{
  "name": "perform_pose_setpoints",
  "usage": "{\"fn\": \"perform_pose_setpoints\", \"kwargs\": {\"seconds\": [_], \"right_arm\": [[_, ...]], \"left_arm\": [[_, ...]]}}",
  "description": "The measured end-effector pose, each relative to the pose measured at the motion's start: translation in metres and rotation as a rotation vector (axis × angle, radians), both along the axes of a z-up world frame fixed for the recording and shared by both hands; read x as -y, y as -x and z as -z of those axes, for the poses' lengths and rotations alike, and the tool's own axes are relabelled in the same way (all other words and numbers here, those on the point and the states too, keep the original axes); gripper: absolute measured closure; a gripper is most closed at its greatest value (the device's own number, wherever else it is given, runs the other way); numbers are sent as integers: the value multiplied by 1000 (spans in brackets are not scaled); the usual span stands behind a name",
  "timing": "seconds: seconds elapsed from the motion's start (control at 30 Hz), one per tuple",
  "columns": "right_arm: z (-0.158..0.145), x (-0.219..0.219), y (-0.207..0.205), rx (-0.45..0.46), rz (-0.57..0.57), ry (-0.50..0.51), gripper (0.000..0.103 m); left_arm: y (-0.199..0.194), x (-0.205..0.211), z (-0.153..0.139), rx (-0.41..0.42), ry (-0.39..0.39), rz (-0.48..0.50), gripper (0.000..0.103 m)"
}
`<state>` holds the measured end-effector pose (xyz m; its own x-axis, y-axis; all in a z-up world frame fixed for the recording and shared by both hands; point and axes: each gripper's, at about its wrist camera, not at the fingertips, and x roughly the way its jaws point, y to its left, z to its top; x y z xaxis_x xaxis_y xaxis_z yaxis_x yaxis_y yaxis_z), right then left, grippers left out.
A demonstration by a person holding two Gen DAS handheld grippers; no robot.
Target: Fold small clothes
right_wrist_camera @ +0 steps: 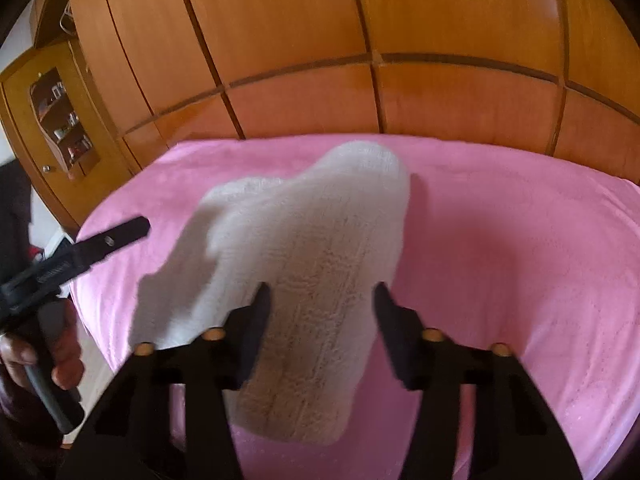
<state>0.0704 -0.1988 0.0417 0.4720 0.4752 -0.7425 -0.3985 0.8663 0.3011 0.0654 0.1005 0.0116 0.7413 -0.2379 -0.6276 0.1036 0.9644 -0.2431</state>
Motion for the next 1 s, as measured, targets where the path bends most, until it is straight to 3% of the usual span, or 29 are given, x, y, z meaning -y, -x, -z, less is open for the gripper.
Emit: {"fn": "perform_pose_setpoints", "kwargs": {"seconds": [0.27,0.67,0.73,0.83,1.0], "right_arm": [[11,-19,6,9,-19,31,57],[22,-35,11,33,-36,97,56],[20,-35,10,35,-46,102,54],[12,-29,7,20,-65,78,41],[-21,-6,-8,64,-22,6,41]], "left_arm": [[0,14,1,-6,-17,25,32],[-10,21,33,-71,-44,6,32],[-11,21,38,-78,-46,2,32],[-11,20,41,-81,-46,3,32],[-11,19,43,-82,-45,3,32]]}}
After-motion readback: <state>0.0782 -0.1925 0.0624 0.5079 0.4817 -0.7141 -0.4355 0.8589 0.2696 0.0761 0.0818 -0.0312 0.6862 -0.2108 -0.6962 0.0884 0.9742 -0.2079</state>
